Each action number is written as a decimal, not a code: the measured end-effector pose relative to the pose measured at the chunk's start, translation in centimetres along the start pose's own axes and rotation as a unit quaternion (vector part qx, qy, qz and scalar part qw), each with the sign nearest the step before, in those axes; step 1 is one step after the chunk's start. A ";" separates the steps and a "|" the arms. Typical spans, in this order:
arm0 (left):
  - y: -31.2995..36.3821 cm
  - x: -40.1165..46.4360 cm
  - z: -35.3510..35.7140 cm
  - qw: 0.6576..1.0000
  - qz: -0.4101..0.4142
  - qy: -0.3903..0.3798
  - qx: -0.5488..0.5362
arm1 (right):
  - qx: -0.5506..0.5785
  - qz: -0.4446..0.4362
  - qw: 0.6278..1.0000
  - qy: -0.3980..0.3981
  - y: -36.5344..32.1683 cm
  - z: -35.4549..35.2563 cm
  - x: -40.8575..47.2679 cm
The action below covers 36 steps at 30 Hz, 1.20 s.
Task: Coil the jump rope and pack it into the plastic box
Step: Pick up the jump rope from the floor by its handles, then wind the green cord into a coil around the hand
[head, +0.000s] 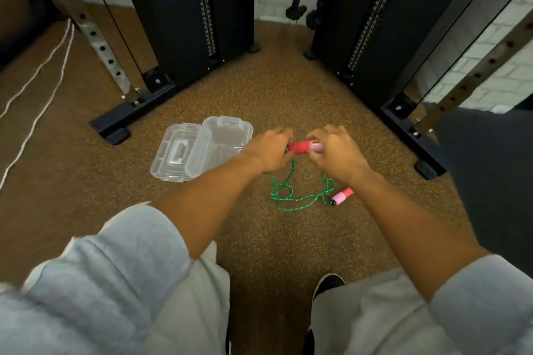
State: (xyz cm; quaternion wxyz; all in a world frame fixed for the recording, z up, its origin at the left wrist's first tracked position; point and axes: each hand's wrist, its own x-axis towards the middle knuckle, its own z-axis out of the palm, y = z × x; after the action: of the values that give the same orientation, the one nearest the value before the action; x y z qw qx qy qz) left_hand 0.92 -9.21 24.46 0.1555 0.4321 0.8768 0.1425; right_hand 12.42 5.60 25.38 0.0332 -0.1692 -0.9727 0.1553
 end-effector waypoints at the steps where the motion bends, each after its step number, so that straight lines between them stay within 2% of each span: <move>1: -0.2 -0.4 -0.1 1.000 -0.002 0.003 -0.005 | 0.020 0.003 1.000 0.015 -0.3 -0.5 -0.3; 4: -0.8 -1.4 0.2 0.999 -0.022 0.006 -0.032 | 0.090 0.010 0.995 0.048 -1.0 -1.3 -1.0; 7: -0.6 -1.7 0.0 1.000 -0.001 0.017 -0.013 | 0.150 0.015 0.987 0.055 -1.3 -1.7 -1.7; 10: -0.4 -1.2 -0.7 1.000 0.015 -0.014 0.008 | 0.203 0.007 0.976 0.072 -1.4 -2.5 -1.7; 14: -1.8 0.0 -2.5 0.999 0.002 -0.040 -0.016 | 0.272 0.017 0.957 0.103 -1.0 -4.0 -0.3; 16: -3.1 0.6 -3.4 0.999 -0.007 -0.044 -0.019 | 0.350 0.038 0.932 0.089 -0.5 -5.0 0.6; 18: -4.8 1.1 -4.0 0.998 -0.027 -0.051 -0.016 | 0.388 0.056 0.919 0.043 0.4 -5.6 1.3; 21: -6.7 1.7 -4.1 0.997 -0.051 -0.055 -0.026 | 0.367 0.065 0.928 0.004 0.9 -5.2 2.1; 26: -5.8 1.3 -3.1 0.993 -0.027 -0.094 -0.073 | 0.345 0.052 0.937 0.031 -0.5 -3.9 2.8; 29: -3.3 0.7 -4.1 0.968 0.022 -0.055 -0.243 | 0.292 0.016 0.956 0.022 -1.4 -4.1 2.1; 31: -1.4 0.1 -5.0 0.947 0.060 -0.023 -0.314 | 0.248 -0.013 0.968 0.021 -2.2 -4.4 1.4; 33: 0.3 -0.6 -5.9 0.938 0.091 0.011 -0.334 | 0.223 -0.027 0.973 0.043 -2.7 -5.2 1.0; 36: 1.3 -1.9 -6.1 0.943 0.087 0.060 -0.316 | 0.250 -0.030 0.964 0.082 -2.8 -5.9 -0.1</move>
State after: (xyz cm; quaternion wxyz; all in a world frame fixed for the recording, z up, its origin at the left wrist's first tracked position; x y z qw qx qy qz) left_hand 0.50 -10.67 30.78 0.2185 0.4264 0.7531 0.4509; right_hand 12.34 4.80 31.82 0.1592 -0.1385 -0.9014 0.3780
